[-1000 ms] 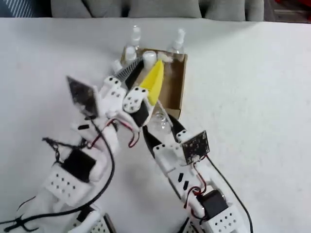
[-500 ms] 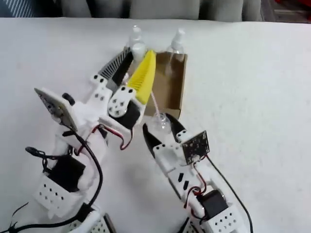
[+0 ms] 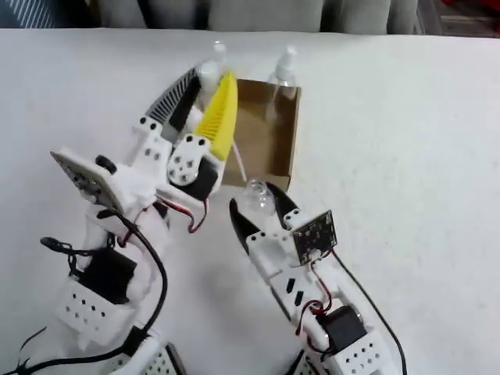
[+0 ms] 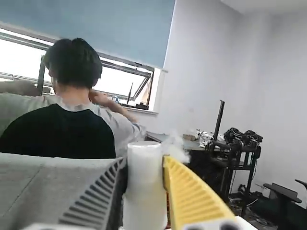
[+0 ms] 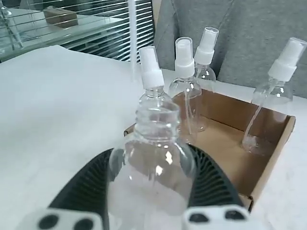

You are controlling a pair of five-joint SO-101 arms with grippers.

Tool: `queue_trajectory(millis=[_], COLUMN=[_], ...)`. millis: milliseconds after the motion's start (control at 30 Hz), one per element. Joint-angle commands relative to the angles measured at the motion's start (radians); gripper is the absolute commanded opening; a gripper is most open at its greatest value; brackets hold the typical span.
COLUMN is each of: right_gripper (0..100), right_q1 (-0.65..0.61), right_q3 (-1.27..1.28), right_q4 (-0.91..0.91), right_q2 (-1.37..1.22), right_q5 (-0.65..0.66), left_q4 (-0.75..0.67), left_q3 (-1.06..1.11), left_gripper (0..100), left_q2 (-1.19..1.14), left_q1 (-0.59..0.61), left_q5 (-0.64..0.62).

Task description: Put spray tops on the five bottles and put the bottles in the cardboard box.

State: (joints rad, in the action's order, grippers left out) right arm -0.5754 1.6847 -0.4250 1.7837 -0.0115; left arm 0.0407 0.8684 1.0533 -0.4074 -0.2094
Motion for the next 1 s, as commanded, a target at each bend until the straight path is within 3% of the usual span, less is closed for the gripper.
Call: queue_trajectory(millis=[0,633,967], right_gripper=[1.5,1.5,1.5], right_q1=[-0.005,-0.042,-0.041], right_q3=[0.006,0.006,0.006], right_q4=[-0.008,-0.035,-0.035], right_q2=[0.013,0.013,0.013], right_q5=[-0.011,0.038,0.04], left_q4=[-0.038,-0.032,-0.038], left_q3=[-0.009,-0.008,0.097], left_gripper=[2,2,2], left_q2=[0.021,0.019,0.027], left_q1=[0.008,-0.039,-0.044], left_q5=[0.012,0.012,0.012])
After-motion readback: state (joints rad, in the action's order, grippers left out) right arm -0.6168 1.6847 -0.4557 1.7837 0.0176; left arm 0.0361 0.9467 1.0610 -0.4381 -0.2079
